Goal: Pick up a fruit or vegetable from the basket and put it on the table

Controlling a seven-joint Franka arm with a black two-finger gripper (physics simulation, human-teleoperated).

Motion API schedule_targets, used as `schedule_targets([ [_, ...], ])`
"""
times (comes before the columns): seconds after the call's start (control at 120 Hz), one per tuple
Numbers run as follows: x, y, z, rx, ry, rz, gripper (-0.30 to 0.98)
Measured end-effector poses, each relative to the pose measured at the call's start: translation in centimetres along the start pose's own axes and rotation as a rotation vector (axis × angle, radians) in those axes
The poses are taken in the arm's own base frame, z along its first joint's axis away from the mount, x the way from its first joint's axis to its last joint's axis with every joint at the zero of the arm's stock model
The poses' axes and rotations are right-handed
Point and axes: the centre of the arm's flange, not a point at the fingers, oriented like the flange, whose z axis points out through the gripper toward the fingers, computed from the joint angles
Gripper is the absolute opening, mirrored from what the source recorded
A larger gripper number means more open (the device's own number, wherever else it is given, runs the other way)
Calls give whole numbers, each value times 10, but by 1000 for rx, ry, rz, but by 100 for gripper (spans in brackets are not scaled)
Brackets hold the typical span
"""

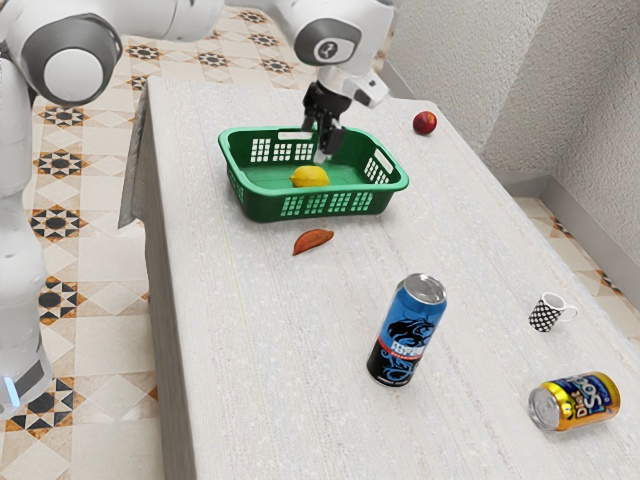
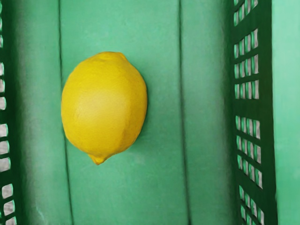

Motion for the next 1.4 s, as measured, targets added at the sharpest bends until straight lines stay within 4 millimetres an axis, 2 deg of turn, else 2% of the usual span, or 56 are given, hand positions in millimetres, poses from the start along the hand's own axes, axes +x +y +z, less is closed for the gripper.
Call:
schedule_targets([
  [0.1, 2, -7, 9, -8, -8, -6, 69],
  [0.225, 5, 0, 10, -10, -4, 12, 69],
  [0.283, 7, 2, 16, -12, -10, 19, 69],
  [0.458, 10, -10, 31, -18, -11, 12, 69],
  [0.775, 19, -16, 58, -28, 29, 32, 69],
  [0.975, 24, -17, 67, -39, 61, 44, 69],
  [1.2, 23, -27, 75, -46, 75, 42, 69],
  [1.4, 28, -40, 94, -65, 73, 35, 69],
])
